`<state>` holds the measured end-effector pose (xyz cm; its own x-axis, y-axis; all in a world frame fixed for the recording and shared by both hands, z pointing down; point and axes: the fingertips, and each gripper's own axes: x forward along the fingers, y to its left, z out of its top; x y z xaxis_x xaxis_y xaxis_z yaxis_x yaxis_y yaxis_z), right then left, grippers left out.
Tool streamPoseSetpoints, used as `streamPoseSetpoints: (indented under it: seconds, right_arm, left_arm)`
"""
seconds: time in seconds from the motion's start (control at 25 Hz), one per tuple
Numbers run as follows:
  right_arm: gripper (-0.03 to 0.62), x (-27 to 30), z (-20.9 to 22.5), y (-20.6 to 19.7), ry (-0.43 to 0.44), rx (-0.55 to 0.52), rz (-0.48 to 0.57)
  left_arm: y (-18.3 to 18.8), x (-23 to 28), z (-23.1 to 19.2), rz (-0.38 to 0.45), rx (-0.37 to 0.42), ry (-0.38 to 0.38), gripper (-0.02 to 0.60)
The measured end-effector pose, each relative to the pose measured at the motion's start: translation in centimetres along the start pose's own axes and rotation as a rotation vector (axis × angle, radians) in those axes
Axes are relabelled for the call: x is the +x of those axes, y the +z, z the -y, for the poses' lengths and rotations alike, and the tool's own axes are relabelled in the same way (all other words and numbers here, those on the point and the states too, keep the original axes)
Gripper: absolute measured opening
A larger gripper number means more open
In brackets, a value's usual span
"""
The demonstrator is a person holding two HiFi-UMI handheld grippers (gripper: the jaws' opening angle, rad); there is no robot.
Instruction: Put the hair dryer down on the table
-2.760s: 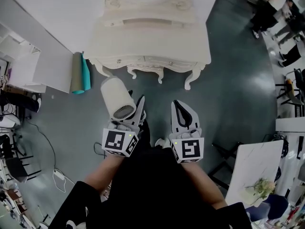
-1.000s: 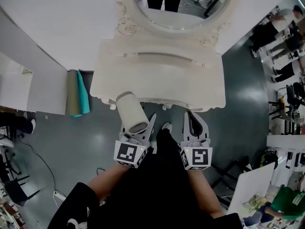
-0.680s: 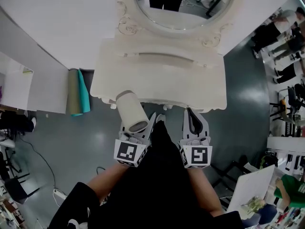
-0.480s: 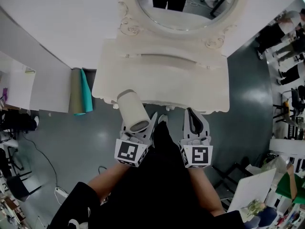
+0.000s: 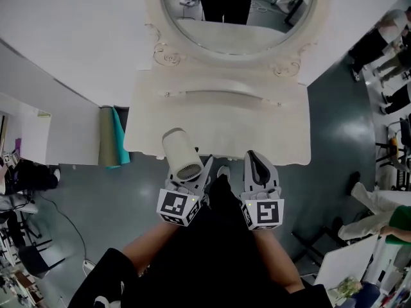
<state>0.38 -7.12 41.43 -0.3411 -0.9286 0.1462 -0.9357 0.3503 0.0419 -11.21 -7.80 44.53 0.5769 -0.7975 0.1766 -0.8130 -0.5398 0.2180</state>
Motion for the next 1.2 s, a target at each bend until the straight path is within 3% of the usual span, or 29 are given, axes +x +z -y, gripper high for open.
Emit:
streamPoseSetpoints:
  seconds: [0.6,0.92,1.2]
  right_arm:
    - [0.020,6.1,7.4,-0.7,0.056,0.100,0.041]
    - [0.020,8.2,8.9,-2.4,0.156,0.132,0.017]
    - [0.020,9.5,9.1,-3.2,0.173,0.114,-0.002]
  left_arm:
    - [-3.0,10.3,-1.6,-0.151,0.082,0.056,0.181]
    - [-4.9,13.9,-2.0,-0.225,0.044,0.120,0.181]
    - [-6.0,16.5,-2.0,-0.252,0.103,0.078,0.181]
